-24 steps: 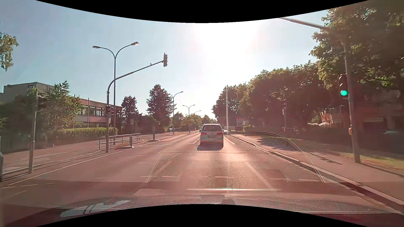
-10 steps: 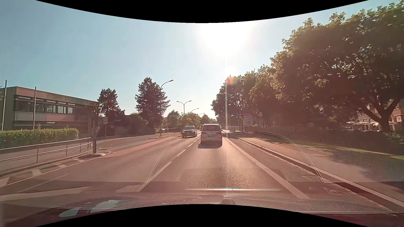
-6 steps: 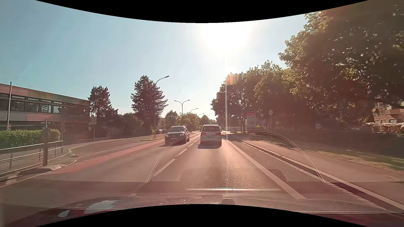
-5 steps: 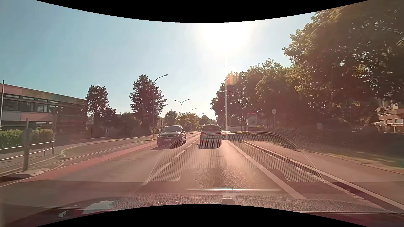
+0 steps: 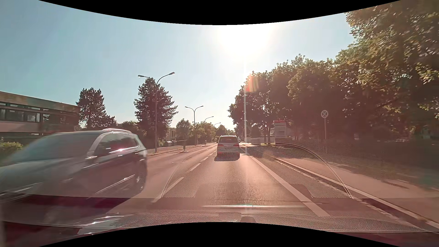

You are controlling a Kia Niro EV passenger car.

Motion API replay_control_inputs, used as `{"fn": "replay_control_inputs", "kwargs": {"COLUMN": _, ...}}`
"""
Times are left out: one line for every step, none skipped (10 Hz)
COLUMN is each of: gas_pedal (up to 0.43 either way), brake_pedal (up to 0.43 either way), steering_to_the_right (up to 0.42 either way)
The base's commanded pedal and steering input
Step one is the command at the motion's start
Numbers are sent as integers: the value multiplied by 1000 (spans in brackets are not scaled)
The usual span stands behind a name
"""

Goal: Follow the waypoints while adhering to traffic rules and regulations

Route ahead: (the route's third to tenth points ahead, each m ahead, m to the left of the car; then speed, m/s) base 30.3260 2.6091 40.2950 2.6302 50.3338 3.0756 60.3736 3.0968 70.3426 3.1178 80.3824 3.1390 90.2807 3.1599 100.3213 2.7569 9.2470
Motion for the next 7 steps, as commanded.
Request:
{"fn": "replay_control_inputs", "kwargs": {"gas_pedal": 169, "brake_pedal": 6, "steering_to_the_right": -1}}
{"fn": "replay_control_inputs", "kwargs": {"gas_pedal": 169, "brake_pedal": 6, "steering_to_the_right": -1}}
{"fn": "replay_control_inputs", "kwargs": {"gas_pedal": 169, "brake_pedal": 6, "steering_to_the_right": -2}}
{"fn": "replay_control_inputs", "kwargs": {"gas_pedal": 169, "brake_pedal": 6, "steering_to_the_right": -3}}
{"fn": "replay_control_inputs", "kwargs": {"gas_pedal": 169, "brake_pedal": 0, "steering_to_the_right": -3}}
{"fn": "replay_control_inputs", "kwargs": {"gas_pedal": 169, "brake_pedal": 6, "steering_to_the_right": -3}}
{"fn": "replay_control_inputs", "kwargs": {"gas_pedal": 169, "brake_pedal": 6, "steering_to_the_right": -3}}
